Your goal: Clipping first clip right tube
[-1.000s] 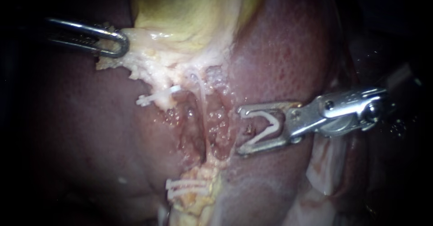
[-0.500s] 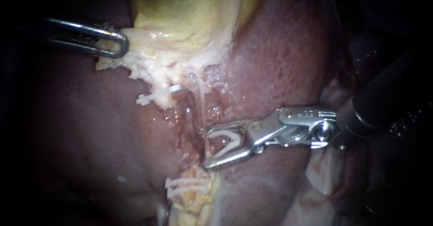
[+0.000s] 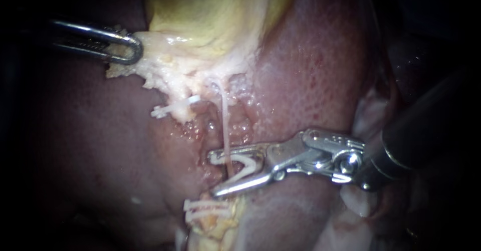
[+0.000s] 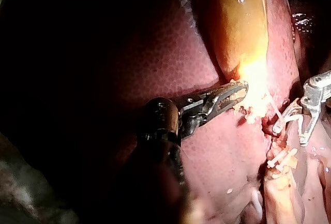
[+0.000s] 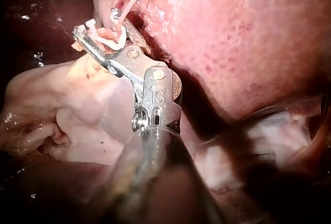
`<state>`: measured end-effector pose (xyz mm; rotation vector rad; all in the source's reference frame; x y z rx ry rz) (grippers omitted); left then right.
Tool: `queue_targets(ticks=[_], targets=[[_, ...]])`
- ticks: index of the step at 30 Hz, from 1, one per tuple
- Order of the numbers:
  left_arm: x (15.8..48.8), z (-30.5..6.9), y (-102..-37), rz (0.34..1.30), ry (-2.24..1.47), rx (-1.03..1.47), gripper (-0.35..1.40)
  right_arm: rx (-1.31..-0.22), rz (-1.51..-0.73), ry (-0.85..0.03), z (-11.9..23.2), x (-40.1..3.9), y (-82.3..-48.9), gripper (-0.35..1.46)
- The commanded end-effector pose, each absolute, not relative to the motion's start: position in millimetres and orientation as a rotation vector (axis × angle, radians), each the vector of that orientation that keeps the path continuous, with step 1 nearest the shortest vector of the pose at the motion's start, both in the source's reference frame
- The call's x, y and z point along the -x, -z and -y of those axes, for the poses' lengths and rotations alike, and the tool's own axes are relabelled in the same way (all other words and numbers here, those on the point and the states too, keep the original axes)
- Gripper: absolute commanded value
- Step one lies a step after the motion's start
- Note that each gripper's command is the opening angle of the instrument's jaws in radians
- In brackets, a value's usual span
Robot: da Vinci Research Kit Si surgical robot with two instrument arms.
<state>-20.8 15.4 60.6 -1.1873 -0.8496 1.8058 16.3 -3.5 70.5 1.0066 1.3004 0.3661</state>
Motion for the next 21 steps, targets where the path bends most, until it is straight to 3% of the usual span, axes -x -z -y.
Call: queue_targets(ticks=[1, 6, 9, 13, 21], targets=[[20.8, -15.4, -60.7, 0.849, -1.806, 1.187, -0.35, -1.017, -1.296, -0.359, 3.7, -16.2, -70.4, 0.45], [20.8, -15.4, -60.7, 0.849, -1.806, 1.187, -0.35, -1.066, -1.299, -0.321, 4.4, -16.4, -69.2, 0.41], [20.8, -15.4, -60.7, 0.849, -1.806, 1.187, -0.35, -1.055, -1.299, -0.345, 4.4, -16.5, -68.9, 0.37], [20.8, -15.4, -60.7, 0.849, -1.806, 1.187, -0.35, -1.021, -1.302, -0.400, 4.1, -16.4, -68.8, 0.24], [20.8, -15.4, -60.7, 0.849, -1.805, 1.187, -0.35, -1.023, -1.300, -0.409, 3.8, -16.2, -68.6, -0.17]])
